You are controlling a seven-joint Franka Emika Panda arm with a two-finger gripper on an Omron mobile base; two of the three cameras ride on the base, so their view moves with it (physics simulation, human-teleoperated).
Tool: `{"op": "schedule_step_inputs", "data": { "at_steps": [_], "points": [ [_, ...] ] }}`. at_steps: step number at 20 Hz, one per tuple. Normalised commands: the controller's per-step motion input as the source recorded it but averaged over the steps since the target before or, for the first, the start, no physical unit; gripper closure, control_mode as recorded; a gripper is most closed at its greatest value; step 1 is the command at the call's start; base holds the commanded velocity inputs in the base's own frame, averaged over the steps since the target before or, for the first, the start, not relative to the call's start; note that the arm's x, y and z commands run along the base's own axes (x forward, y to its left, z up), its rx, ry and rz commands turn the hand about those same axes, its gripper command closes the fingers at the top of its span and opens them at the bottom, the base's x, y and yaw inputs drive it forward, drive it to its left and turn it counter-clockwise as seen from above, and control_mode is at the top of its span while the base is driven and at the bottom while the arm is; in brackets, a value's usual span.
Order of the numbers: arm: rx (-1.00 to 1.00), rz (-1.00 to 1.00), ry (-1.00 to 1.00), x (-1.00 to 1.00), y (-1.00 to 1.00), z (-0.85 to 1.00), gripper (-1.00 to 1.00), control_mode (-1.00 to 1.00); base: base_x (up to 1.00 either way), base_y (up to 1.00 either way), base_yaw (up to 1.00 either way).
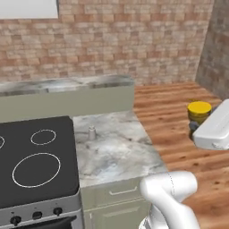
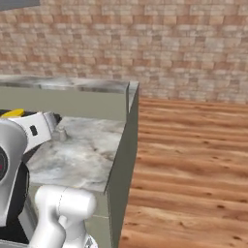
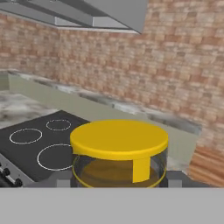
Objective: Collect the turmeric, ketchup, and shaker from the cabinet and place them next to the stove.
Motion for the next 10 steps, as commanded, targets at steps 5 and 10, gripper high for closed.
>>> {"op": "schedule_step_inputs", "data": {
  "at_steps": [5,10],
  "points": [
    [0.0,0.0,0.0,0.0,0.0,0.0,1.0,1.0,0.52,0.42,0.34],
    [0.0,0.0,0.0,0.0,0.0,0.0,1.0,1.0,0.15,0.25,0.11]
  ]
}}
